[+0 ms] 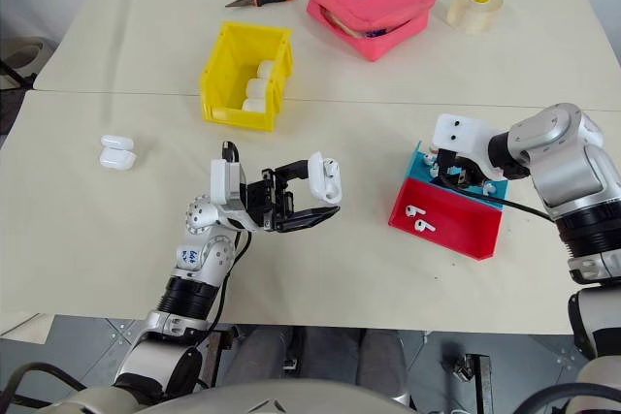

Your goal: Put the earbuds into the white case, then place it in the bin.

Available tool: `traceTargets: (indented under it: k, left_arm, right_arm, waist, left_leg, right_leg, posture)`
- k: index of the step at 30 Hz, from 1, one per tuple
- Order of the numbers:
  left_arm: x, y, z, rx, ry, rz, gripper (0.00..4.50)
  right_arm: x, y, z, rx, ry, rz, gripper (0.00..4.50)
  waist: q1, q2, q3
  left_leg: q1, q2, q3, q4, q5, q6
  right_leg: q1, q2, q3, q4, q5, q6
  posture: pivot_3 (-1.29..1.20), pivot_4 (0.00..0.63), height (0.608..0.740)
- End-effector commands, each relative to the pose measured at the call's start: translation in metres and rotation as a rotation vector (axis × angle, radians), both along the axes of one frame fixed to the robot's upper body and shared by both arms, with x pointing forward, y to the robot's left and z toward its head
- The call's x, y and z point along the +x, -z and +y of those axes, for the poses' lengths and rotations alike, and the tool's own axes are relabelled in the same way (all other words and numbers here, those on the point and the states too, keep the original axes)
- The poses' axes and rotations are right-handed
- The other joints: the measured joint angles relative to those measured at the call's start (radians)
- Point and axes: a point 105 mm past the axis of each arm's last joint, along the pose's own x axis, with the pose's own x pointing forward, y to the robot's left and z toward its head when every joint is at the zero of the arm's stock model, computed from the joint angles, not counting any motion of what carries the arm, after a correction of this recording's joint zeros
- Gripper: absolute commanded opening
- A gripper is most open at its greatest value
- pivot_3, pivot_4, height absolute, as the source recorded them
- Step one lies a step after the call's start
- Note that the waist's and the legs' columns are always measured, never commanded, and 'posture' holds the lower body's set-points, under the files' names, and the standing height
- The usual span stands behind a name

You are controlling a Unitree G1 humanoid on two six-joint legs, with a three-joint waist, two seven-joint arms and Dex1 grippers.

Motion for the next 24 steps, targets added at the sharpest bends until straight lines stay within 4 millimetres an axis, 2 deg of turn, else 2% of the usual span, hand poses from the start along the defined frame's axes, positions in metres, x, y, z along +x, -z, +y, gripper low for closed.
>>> traceTargets:
  k: [1, 8, 12, 24]
  left_arm:
    - [-0.0012, -0.0085, 0.0009, -0.022, -0.013, -0.043, 2.76]
    - [-0.0002, -0.0087, 0.0010, -0.023, -0.015, -0.045, 2.76]
    - [0.0000, -0.0088, 0.0013, -0.023, -0.016, -0.047, 2.76]
    - [-0.0003, -0.0069, 0.0035, -0.016, -0.017, -0.046, 2.76]
  right_arm:
    - [-0.0002, -0.0026, -0.0038, -0.018, -0.001, -0.002, 1.99]
    - [-0.0001, -0.0013, -0.0060, -0.027, -0.009, 0.006, 1.99]
    - [-0.0004, 0.0015, -0.0061, -0.028, -0.012, 0.011, 1.12]
    - [0.0006, 0.0042, -0.0028, -0.012, -0.012, -0.006, 1.12]
  waist:
    - [0.000, 0.000, 0.000]
    - [0.000, 0.000, 0.000]
    - [0.000, 0.000, 0.000]
    - [-0.002, 0.000, 0.000]
  left_leg:
    - [0.000, 0.000, 0.000, 0.000, 0.000, 0.000]
    - [0.000, 0.000, 0.000, 0.000, 0.000, 0.000]
    - [0.000, 0.000, 0.000, 0.001, 0.000, 0.000]
    - [0.000, 0.000, 0.000, 0.001, 0.000, 0.000]
  right_leg:
    - [0.000, 0.000, 0.000, 0.000, 0.000, 0.000]
    - [0.000, 0.000, 0.000, 0.000, 0.000, 0.000]
    - [0.000, 0.000, 0.000, 0.000, 0.000, 0.000]
    - [0.000, 0.000, 0.000, 0.001, 0.000, 0.000]
  posture:
    - [0.00, 0.150, 0.740]
    - [0.00, 0.150, 0.740]
    - [0.00, 0.150, 0.740]
    - [0.00, 0.150, 0.740]
